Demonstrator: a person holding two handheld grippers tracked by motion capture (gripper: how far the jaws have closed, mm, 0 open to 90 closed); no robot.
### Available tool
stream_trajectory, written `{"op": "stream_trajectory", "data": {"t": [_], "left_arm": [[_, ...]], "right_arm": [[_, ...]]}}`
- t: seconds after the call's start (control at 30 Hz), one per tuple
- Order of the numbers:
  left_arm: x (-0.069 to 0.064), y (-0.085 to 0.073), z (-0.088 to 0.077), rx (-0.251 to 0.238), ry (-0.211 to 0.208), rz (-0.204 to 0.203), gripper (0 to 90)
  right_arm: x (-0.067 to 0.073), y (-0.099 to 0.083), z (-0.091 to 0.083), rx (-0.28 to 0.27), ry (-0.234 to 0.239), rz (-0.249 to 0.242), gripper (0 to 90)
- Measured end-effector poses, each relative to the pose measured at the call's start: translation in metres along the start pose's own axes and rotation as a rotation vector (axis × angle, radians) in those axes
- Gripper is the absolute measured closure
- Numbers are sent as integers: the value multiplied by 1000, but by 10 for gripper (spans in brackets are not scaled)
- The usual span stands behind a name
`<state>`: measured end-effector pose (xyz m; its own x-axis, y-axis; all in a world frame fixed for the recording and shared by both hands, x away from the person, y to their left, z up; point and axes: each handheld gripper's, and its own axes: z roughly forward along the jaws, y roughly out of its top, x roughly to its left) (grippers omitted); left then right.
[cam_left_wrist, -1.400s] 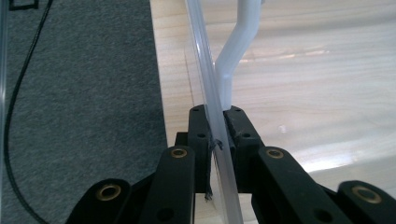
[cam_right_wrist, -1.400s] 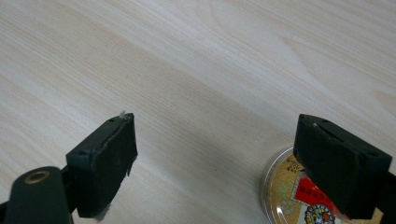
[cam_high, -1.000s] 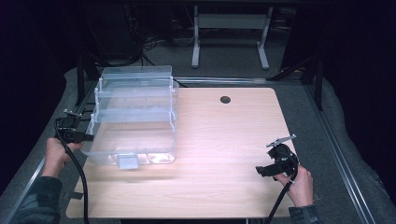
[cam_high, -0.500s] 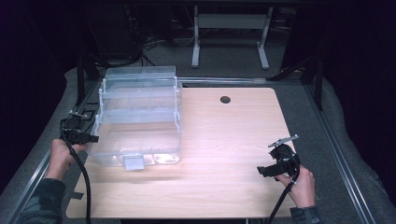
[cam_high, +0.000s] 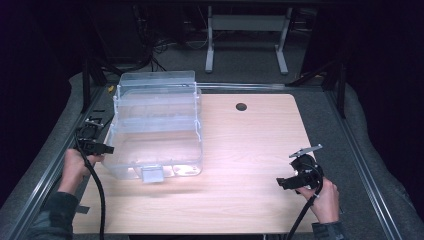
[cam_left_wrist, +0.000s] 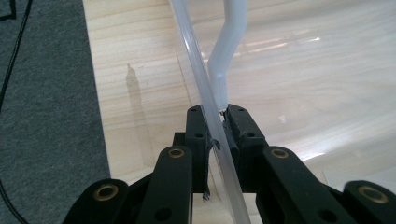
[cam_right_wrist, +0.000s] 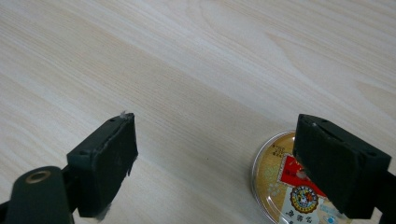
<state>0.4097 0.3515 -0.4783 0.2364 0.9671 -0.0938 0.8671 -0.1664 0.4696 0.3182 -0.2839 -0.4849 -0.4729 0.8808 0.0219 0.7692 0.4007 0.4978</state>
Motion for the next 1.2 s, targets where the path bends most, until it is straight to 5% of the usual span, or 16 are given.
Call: {"op": "stream_trajectory", "data": {"t": [0.53,1.2], "left_arm": [[-28,10,6,43,-2,56,783],[-86,31,21,86,-25,149,762]], "right_arm": [[-2,-2,-2,5,0,6,132],[-7,-7,-5,-6,-11,18,134]]}}
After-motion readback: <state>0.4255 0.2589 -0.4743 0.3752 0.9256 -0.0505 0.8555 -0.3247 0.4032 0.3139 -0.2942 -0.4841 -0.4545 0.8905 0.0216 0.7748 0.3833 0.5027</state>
